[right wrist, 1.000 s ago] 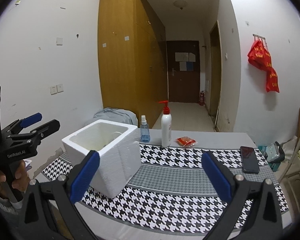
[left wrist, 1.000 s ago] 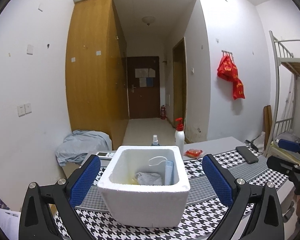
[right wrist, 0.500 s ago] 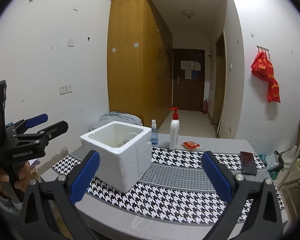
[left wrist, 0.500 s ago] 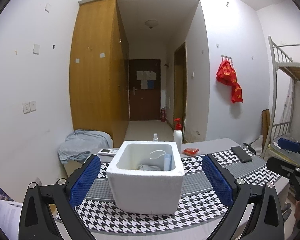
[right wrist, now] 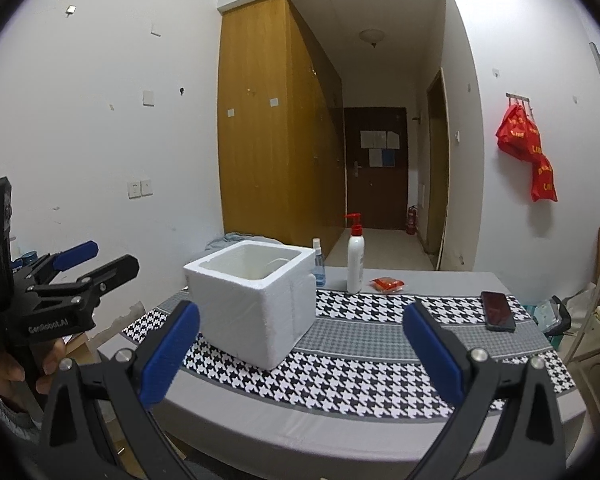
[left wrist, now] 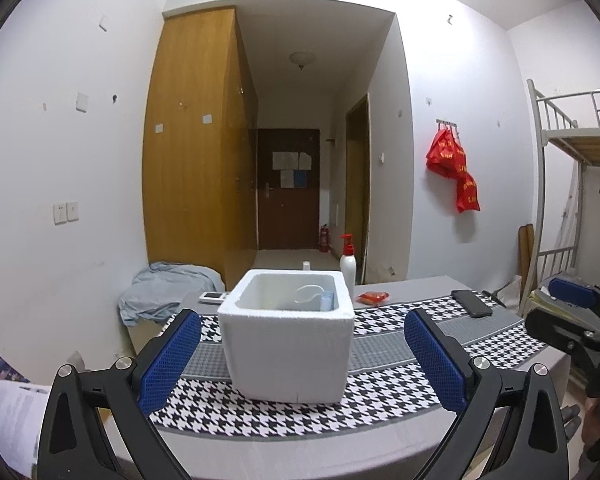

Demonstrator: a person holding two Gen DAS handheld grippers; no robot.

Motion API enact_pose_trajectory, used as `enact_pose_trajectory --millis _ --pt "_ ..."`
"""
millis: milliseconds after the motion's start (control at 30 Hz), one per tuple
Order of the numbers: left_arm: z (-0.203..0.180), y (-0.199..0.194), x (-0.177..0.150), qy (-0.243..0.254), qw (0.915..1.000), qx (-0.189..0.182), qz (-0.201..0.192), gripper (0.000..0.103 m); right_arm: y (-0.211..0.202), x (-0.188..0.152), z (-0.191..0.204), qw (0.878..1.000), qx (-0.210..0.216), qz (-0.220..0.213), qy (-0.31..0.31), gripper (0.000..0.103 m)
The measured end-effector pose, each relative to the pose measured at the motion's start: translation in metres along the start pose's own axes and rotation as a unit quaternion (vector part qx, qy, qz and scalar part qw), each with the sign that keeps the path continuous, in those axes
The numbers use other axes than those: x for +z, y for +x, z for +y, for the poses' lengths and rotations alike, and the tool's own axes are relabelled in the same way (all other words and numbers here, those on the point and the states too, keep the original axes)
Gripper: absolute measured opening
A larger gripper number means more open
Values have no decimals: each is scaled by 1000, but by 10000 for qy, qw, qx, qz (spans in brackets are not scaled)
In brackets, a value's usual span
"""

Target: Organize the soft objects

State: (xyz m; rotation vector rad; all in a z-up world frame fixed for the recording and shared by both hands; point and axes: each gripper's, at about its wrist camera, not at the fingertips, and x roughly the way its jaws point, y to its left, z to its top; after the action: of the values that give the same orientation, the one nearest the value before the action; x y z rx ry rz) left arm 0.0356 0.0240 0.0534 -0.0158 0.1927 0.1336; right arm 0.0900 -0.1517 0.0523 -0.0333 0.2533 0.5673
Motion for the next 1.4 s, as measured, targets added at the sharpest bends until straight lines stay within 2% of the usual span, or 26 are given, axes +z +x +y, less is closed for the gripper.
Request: enact_pose_trajectory --millis 200,533,700,1033,1400 --pt "-3 -12 -27 -37 10000 -19 9 102 -6 -21 6 9999 -81 -96 54 103" --pt "-4 -23 -63 -147 9999 15 -39 102 -8 -59 20 9999 -137 52 66 103" --pt "2 -27 -70 -224 9997 17 -125 102 -8 -69 21 9998 -200 29 85 103" --pt "3 -24 -82 -149 9998 130 -60 102 -4 -84 18 9994 -276 75 189 103" --pt "2 -25 -84 -140 9998 145 -47 102 -6 -87 19 9992 -324 96 227 103"
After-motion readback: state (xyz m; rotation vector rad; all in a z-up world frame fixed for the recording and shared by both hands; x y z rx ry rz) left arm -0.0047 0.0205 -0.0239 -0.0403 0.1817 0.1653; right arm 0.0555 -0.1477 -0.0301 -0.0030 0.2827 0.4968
